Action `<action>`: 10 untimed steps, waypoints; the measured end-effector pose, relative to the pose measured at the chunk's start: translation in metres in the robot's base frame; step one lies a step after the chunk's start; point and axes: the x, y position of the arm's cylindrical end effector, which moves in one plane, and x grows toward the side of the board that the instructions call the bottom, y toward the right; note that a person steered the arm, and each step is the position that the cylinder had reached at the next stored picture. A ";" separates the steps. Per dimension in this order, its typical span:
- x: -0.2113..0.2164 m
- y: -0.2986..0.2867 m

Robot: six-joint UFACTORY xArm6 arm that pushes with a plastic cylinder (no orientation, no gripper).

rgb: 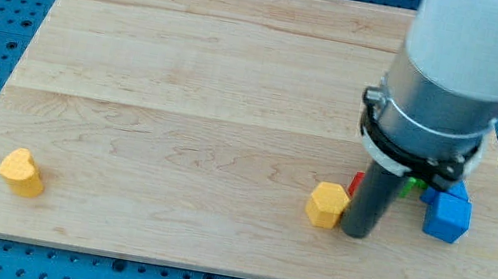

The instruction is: Move the yellow hexagon towards the yellow heart

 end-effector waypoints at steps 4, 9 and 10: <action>-0.063 -0.104; -0.123 -0.221; -0.123 -0.224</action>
